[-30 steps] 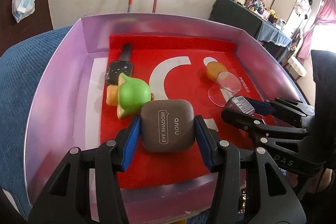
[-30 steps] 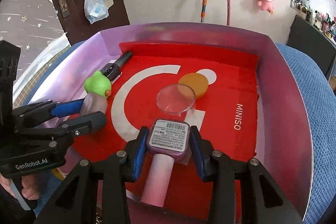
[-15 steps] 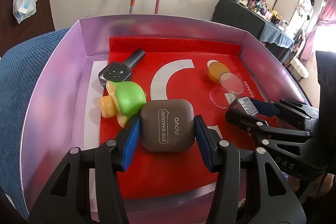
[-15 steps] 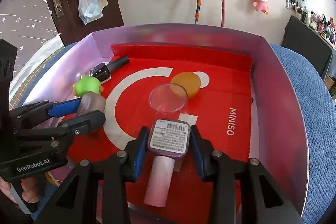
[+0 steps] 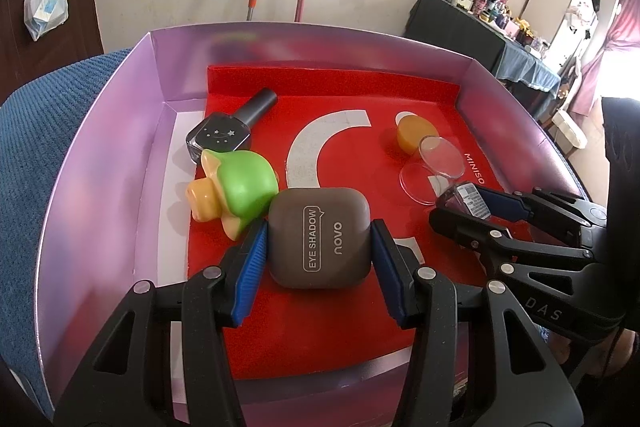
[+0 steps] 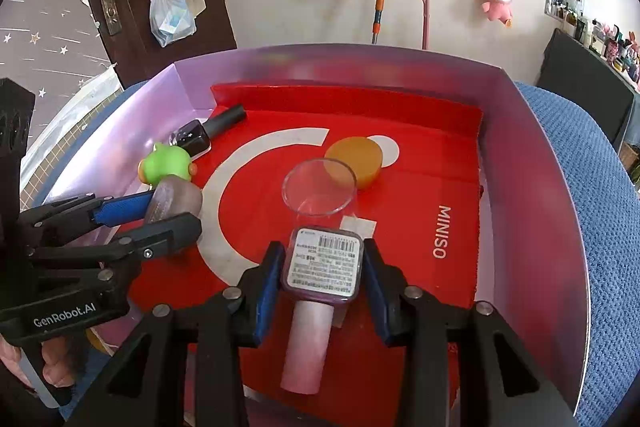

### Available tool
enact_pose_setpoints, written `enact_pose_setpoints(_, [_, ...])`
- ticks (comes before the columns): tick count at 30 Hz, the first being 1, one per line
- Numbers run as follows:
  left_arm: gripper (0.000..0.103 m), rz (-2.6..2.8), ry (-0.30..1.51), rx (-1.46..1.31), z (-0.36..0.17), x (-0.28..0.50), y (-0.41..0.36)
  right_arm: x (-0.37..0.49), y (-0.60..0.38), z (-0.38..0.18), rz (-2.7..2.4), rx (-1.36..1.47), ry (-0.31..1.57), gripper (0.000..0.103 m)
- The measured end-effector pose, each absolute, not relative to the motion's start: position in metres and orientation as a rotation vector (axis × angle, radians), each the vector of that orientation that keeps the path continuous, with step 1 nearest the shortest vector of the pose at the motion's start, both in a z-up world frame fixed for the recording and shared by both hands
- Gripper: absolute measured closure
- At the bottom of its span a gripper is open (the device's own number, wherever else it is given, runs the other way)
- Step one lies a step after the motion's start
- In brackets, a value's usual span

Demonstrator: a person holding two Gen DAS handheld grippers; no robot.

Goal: Organize rigid objects
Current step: 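Open left tool to release the compact while right tool releases the lip gloss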

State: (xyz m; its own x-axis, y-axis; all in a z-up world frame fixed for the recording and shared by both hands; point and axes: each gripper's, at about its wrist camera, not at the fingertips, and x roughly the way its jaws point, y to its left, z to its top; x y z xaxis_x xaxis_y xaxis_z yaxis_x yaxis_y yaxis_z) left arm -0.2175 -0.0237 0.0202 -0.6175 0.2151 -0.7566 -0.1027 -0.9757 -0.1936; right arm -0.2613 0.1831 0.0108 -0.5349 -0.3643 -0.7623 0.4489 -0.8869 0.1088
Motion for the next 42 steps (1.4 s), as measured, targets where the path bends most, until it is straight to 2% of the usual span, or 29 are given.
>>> enact_pose_setpoints(26, [0.054, 2.696, -0.161, -1.254, 0.025, -0.209, -0.019, -0.261, 0.185, 0.012, -2.401, 1.153, 0.133, 0.061])
enact_pose_setpoints(31, [0.054, 2.737, -0.160, -1.210, 0.032, -0.203, -0.022, -0.257, 0.187, 0.016, -2.398, 1.141, 0.124, 0.056])
enact_pose_setpoints(37, [0.049, 2.742, -0.181, -1.220, 0.034, -0.199, -0.025, -0.251, 0.189, 0.021, -2.403, 1.127, 0.122, 0.049])
enact_pose_setpoints(39, [0.044, 2.749, -0.179, -1.209, 0.036, -0.195, -0.025, -0.248, 0.189, 0.023, -2.405, 1.117, 0.120, 0.048])
enact_pose_setpoints(41, [0.031, 2.755, -0.180, -1.197, 0.039, -0.193, -0.027, -0.244, 0.190, 0.027, -2.405, 1.106, 0.117, 0.046])
enact_pose_setpoints(42, [0.030, 2.762, -0.179, -1.189, 0.040, -0.190, -0.027, -0.243, 0.191, 0.028, -2.405, 1.099, 0.115, 0.043])
